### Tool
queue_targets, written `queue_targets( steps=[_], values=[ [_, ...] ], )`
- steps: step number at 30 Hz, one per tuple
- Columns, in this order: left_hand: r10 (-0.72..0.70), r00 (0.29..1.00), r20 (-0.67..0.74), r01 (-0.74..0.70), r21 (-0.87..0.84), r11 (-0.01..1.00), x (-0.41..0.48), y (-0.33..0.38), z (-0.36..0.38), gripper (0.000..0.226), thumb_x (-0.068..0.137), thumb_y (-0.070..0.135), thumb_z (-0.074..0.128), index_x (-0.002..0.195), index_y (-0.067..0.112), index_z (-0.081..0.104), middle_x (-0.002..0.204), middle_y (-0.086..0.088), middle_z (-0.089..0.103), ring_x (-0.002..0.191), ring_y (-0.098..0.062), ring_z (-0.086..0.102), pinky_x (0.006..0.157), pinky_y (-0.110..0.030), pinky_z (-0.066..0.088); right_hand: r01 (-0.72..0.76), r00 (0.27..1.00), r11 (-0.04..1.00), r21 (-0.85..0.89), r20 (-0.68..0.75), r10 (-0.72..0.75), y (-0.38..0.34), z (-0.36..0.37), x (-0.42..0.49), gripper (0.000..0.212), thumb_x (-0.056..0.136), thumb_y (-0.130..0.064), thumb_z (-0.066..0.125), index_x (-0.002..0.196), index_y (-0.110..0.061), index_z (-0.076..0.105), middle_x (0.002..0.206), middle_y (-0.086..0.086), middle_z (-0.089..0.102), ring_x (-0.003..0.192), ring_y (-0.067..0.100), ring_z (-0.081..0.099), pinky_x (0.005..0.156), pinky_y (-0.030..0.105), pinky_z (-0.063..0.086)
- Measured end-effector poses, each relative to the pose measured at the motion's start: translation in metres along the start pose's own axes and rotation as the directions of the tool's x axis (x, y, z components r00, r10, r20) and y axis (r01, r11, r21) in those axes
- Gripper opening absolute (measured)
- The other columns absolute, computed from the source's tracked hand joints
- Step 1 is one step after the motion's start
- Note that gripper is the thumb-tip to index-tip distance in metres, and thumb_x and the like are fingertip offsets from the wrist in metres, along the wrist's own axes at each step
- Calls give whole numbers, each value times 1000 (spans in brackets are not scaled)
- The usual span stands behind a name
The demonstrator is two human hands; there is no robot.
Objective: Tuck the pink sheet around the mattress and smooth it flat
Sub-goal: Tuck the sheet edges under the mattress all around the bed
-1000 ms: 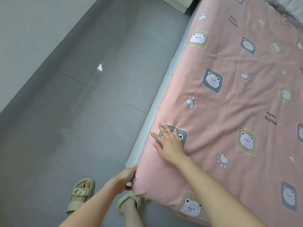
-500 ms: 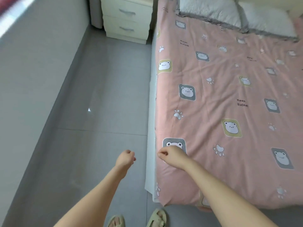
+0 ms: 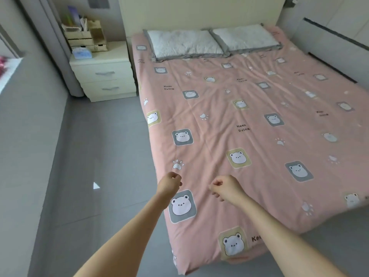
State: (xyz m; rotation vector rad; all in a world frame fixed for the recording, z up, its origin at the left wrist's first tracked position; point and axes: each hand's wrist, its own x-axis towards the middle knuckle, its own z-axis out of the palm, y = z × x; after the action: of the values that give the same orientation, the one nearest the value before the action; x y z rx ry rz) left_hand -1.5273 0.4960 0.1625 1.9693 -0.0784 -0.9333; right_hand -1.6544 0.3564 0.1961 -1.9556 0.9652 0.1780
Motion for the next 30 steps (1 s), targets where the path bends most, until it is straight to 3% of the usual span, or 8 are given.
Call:
queue_targets(
  steps=[3,9,14,18,21,24,27,30],
  values=[
    [7,998,68,-10,46,999,-9,26,64,13,90,13,43,92,13,56,71,2,60,67,-19,50,58,-25,37,-77,995,991,113,-52,83,51,-56,-18,16,83,-9,59,67,-8,60,63,4,62,54,14,55,51,25,47],
    [46,983,178,-80,190,978,-32,65,209,13,90,14,47,82,14,57,72,2,63,67,-20,51,62,-26,38,-192,954,911,365,-149,260,164,-157,-57,19,84,-4,58,66,-9,61,60,5,61,54,16,54,49,25,45],
    [61,959,277,-153,323,934,-48,86,327,18,90,10,49,76,17,55,74,-2,61,65,-17,49,57,-23,36,-263,904,795,547,-148,401,266,-215,-79,28,85,1,53,59,-10,55,56,7,57,50,19,48,51,28,45],
    [98,934,345,-257,454,853,-47,92,395,11,88,7,52,83,12,60,83,-7,61,74,-22,53,61,-24,40,-286,853,671,684,-137,504,332,-237,-86,21,89,-4,51,69,-5,58,60,7,57,51,14,50,50,22,49],
    [152,906,395,-386,622,681,-37,87,429,11,87,10,54,89,13,65,92,-8,67,87,-29,61,78,-31,49,-287,813,547,786,-102,573,369,-235,-83,16,88,-2,50,76,-4,60,62,8,58,53,16,51,51,22,51],
    [184,843,505,-534,748,394,-25,77,454,15,89,16,53,91,16,68,97,-6,67,94,-28,61,79,-30,45,-294,766,395,870,-32,643,399,-210,-78,20,88,0,48,71,-4,57,61,9,55,51,17,48,46,19,47],
    [196,742,642,-668,732,132,-10,65,476,17,90,20,54,97,16,70,101,-6,65,98,-27,58,76,-29,41,-302,724,247,921,53,688,422,-172,-71,21,90,1,47,70,-6,54,62,10,52,51,16,46,45,20,43],
    [171,625,762,-767,640,-50,10,51,500,19,91,23,56,102,15,69,108,-5,63,106,-28,52,83,-32,42,-289,673,118,950,114,731,439,-134,-60,12,92,-1,47,83,-1,55,63,9,50,53,17,44,50,24,40]
  ],
)
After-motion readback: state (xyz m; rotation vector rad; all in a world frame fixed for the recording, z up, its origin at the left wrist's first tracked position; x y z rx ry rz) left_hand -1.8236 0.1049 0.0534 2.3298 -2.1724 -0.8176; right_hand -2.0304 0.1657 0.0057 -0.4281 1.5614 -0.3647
